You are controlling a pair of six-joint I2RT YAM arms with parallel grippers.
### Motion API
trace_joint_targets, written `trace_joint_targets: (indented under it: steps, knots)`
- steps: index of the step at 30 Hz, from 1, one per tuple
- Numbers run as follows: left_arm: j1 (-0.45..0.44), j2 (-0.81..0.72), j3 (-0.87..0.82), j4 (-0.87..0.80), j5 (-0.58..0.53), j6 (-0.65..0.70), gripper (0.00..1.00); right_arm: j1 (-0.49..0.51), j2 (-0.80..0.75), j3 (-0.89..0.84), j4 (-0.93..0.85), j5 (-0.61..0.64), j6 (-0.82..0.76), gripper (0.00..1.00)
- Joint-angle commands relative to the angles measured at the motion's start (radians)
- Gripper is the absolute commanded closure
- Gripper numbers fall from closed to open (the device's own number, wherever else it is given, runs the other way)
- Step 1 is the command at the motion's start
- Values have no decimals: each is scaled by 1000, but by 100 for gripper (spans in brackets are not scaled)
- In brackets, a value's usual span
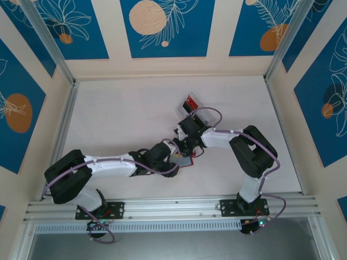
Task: Put the credit cards into the card holder
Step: Flip over the card slot on the card holder.
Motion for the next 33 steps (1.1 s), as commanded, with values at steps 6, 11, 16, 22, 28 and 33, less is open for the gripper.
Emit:
trace_joint_targets:
  steps: [6, 11, 16, 22, 28, 33]
  knots:
    - [-39, 104, 54, -17, -101, 34, 36, -19, 12, -3, 3, -57, 25, 48]
    - [-62, 117, 24, 11, -149, 11, 41, -31, -3, 0, -7, -59, 21, 45]
    - [-65, 11, -116, 188, -127, -37, 40, -37, 9, -1, -10, -60, 19, 44]
    - [-73, -17, -180, 297, -155, -49, 39, -37, 16, -3, -7, -63, 20, 44]
    - [-83, 8, -163, 313, -190, -32, 38, -37, 14, 1, -8, -66, 25, 43]
    - [-87, 51, -126, 275, -258, -46, 43, -37, -13, 10, -22, -73, 18, 41]
